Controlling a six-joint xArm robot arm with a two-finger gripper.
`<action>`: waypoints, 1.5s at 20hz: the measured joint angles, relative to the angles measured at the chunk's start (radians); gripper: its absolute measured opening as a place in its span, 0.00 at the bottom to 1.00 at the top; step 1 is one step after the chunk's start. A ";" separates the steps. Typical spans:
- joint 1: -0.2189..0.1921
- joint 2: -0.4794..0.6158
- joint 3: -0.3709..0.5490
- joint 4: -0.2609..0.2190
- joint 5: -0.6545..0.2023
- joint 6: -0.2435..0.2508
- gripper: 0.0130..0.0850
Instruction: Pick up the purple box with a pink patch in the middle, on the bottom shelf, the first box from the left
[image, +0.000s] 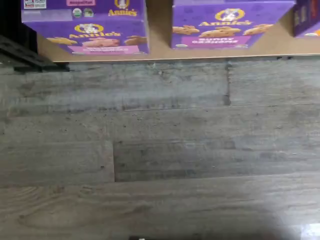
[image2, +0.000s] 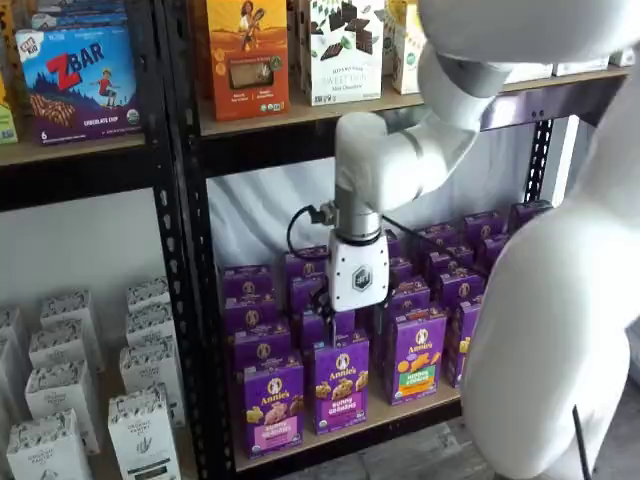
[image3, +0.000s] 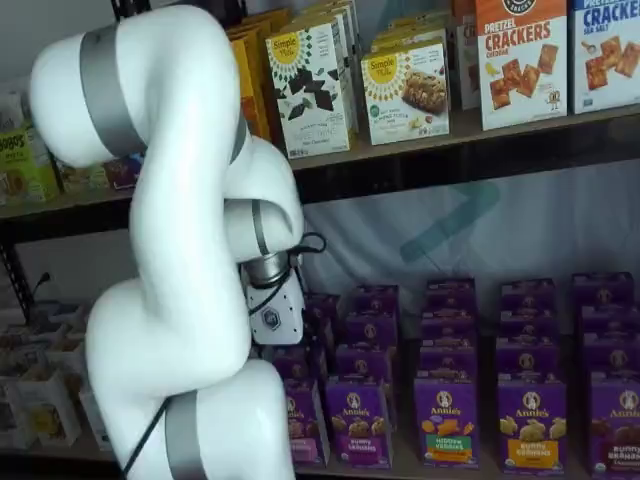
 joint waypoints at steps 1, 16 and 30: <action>0.010 0.033 -0.015 -0.005 -0.010 0.014 1.00; 0.125 0.331 -0.107 0.019 -0.265 0.105 1.00; 0.149 0.557 -0.296 -0.014 -0.325 0.160 1.00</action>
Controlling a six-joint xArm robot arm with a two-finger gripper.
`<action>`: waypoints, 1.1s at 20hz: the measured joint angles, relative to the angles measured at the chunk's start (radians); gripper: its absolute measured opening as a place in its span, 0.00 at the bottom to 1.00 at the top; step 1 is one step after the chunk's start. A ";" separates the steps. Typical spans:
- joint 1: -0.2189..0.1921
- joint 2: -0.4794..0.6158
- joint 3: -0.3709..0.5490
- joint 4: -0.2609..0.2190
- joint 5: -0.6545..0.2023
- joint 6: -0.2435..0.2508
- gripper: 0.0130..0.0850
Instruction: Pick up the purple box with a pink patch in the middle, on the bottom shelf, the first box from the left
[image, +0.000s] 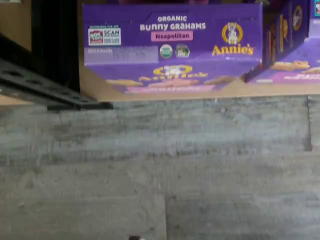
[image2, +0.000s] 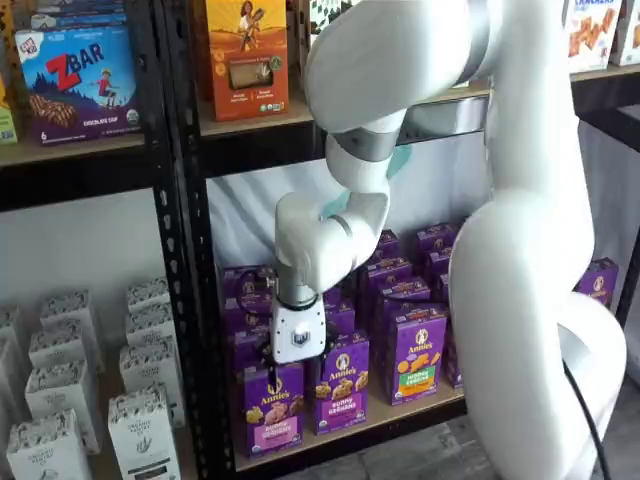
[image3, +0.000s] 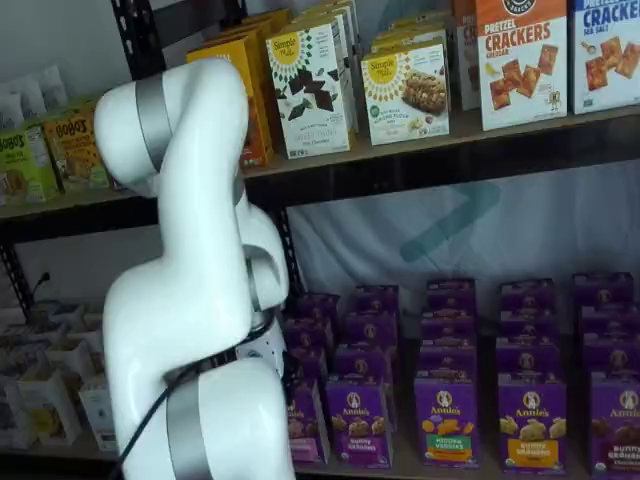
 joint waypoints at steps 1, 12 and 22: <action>-0.003 0.013 -0.014 -0.006 0.001 0.003 1.00; -0.068 0.114 -0.134 -0.013 -0.011 -0.055 1.00; -0.101 0.135 -0.158 0.025 -0.030 -0.126 1.00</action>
